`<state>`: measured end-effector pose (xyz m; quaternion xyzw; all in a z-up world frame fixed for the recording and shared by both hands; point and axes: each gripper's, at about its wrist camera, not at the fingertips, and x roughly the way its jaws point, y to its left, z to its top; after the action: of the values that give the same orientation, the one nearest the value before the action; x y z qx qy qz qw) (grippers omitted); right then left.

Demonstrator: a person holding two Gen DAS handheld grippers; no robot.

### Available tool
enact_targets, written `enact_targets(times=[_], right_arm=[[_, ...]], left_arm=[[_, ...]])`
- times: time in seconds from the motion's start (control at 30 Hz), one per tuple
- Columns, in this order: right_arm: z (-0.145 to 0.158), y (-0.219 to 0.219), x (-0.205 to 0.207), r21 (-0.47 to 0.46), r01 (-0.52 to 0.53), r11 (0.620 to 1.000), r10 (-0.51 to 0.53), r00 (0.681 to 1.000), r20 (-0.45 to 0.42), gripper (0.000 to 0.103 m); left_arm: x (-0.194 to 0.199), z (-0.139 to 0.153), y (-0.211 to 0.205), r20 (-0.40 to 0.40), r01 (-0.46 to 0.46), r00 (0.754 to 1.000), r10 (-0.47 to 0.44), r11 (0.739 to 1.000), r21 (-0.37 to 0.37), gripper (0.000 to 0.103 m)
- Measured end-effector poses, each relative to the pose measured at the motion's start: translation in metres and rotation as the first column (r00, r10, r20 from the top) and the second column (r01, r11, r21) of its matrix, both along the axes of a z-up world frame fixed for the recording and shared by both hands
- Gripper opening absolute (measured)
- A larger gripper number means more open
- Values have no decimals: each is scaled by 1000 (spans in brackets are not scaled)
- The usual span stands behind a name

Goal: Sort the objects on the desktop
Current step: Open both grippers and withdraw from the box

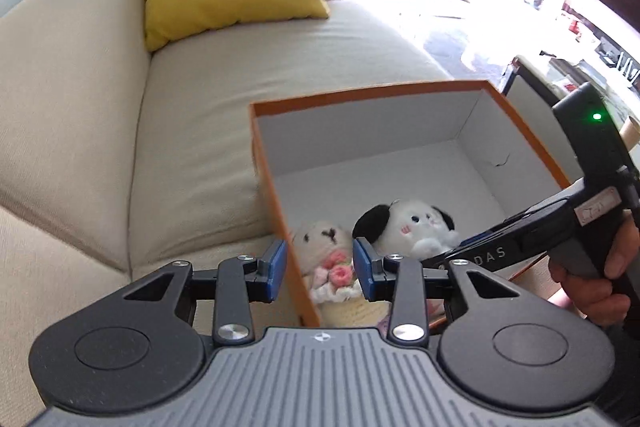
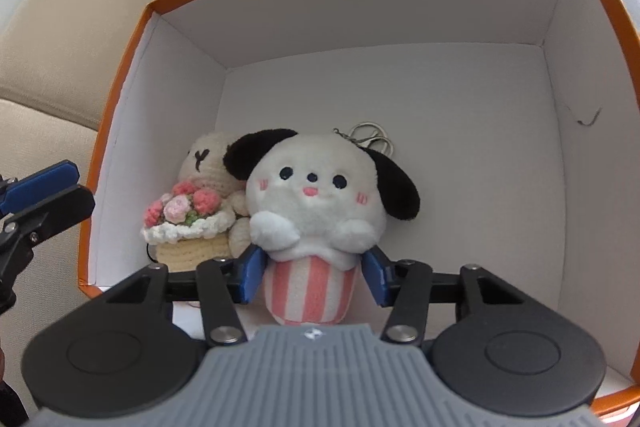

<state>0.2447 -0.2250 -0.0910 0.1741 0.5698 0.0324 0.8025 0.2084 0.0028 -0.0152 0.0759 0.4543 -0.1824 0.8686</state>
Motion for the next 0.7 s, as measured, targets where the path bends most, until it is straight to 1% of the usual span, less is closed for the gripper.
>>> enact_targets(times=[0.07, 0.17, 0.2, 0.27, 0.33, 0.47, 0.5, 0.57, 0.7], right_arm=[[1, 5, 0, -27, -21, 999, 21, 1000, 8, 53], [1, 4, 1, -15, -16, 1000, 16, 1000, 0, 53], [-1, 3, 1, -11, -9, 1000, 9, 1000, -3, 52], [-3, 2, 2, -7, -1, 1000, 1, 1000, -5, 52], [-4, 5, 1, -25, -19, 1000, 19, 1000, -1, 52], [-3, 6, -3, -48, -37, 998, 38, 999, 20, 54], [-2, 7, -4, -55, -39, 998, 40, 999, 28, 57], [-1, 7, -7, -72, -36, 997, 39, 998, 41, 57], [8, 8, -13, -102, -40, 994, 47, 996, 70, 59]], left_arm=[[3, -5, 4, -33, -16, 999, 16, 1000, -1, 42], [3, -17, 10, -81, -20, 997, 18, 1000, -18, 42], [3, -19, 10, -89, -16, 996, 13, 999, -28, 39], [1, -23, 9, -96, -10, 995, 7, 999, -33, 36], [0, -23, 7, -88, -15, 996, 12, 1000, -25, 36], [-5, -19, 8, -78, -39, 996, 35, 998, -45, 36], [-7, -17, 8, -69, -45, 997, 42, 998, -44, 36], [-14, -12, 11, -46, -55, 998, 53, 997, -48, 36], [-32, 1, 18, 0, -46, 999, 46, 998, -51, 36]])
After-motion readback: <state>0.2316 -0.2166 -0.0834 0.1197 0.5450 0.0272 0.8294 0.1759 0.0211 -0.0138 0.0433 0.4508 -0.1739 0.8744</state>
